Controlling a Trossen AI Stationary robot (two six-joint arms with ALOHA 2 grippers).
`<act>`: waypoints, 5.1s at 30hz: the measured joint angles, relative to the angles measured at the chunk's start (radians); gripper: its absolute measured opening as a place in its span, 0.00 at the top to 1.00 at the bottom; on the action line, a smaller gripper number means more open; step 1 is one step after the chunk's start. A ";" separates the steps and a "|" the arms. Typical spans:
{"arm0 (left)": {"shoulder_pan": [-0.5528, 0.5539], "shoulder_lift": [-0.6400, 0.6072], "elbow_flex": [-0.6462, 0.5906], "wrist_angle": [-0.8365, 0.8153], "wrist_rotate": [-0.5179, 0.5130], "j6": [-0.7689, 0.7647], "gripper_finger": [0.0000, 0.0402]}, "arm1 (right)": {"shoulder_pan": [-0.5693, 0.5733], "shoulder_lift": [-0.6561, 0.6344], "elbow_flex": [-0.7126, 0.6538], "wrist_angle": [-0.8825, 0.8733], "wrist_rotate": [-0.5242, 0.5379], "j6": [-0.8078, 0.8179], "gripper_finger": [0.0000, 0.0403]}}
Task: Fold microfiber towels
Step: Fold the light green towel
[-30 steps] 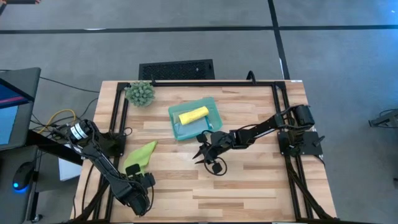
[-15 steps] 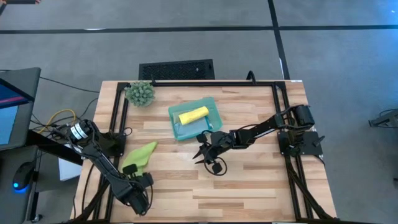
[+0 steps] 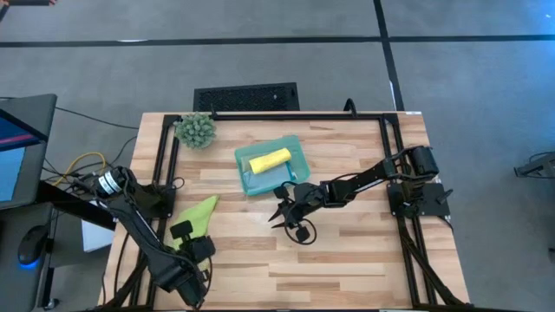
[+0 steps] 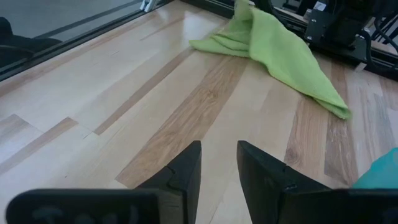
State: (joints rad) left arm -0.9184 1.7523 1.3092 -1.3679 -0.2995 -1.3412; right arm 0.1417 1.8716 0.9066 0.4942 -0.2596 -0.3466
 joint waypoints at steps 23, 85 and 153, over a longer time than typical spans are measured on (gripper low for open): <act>-0.013 0.000 0.438 0.103 -0.460 0.354 1.00 | 0.016 0.078 0.035 0.042 -0.001 0.051 0.40; -0.118 0.000 -0.167 0.260 -0.564 -0.078 1.00 | 0.076 0.176 0.474 -1.163 0.591 0.469 0.98; 0.281 -0.312 -0.571 1.216 -0.114 1.139 1.00 | 0.317 -0.054 0.175 -1.064 0.812 1.320 0.60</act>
State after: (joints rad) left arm -0.6376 1.4407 0.7383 -0.1519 -0.4138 -0.2020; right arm 0.4588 1.8172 1.0814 -0.5700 0.5528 0.9731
